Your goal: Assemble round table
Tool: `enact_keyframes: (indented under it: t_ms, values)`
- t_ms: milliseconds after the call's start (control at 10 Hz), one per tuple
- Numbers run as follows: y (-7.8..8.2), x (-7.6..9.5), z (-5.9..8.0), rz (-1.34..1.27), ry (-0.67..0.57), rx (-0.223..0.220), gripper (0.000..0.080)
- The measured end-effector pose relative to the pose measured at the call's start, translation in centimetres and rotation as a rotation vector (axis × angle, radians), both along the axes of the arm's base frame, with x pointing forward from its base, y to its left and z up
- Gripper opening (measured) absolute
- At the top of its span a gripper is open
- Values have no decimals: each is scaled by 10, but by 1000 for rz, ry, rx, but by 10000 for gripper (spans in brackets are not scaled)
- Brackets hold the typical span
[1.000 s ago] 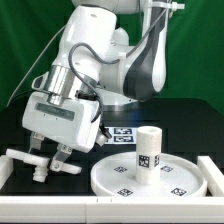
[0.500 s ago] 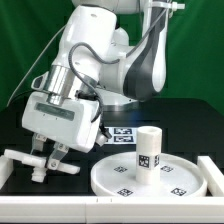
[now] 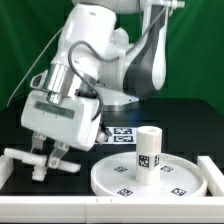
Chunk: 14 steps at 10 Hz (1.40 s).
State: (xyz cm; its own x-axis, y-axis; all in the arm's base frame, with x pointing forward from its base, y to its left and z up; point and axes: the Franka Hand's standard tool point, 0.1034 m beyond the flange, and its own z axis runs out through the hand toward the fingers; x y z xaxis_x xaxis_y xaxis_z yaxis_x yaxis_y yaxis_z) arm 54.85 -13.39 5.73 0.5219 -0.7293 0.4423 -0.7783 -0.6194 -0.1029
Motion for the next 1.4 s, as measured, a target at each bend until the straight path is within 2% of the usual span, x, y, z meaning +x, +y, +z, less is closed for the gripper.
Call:
enact_keyframes:
  t_ms: [100,200,300,400,500,700,800,900,1000,1100,1200,1300,1400]
  values:
    - [7,1,34,9,-39,42,442]
    - [11,2,60,5,-82,77,442]
    - [14,4,79,5,-114,103,442]
    - [12,5,90,13,-116,130,442]
    - [14,5,89,11,-100,155,443]
    - [14,5,88,12,-98,152,443]
    - [21,3,85,-3,-81,185,443]
    - [42,4,83,-25,-43,266,443]
    - [60,11,87,-33,-32,308,443]
    - [79,19,92,-56,-3,377,443]
    - [92,26,99,-98,-9,423,443]
    - [107,27,98,-123,-5,443,443]
    - [115,22,88,-136,14,434,443]
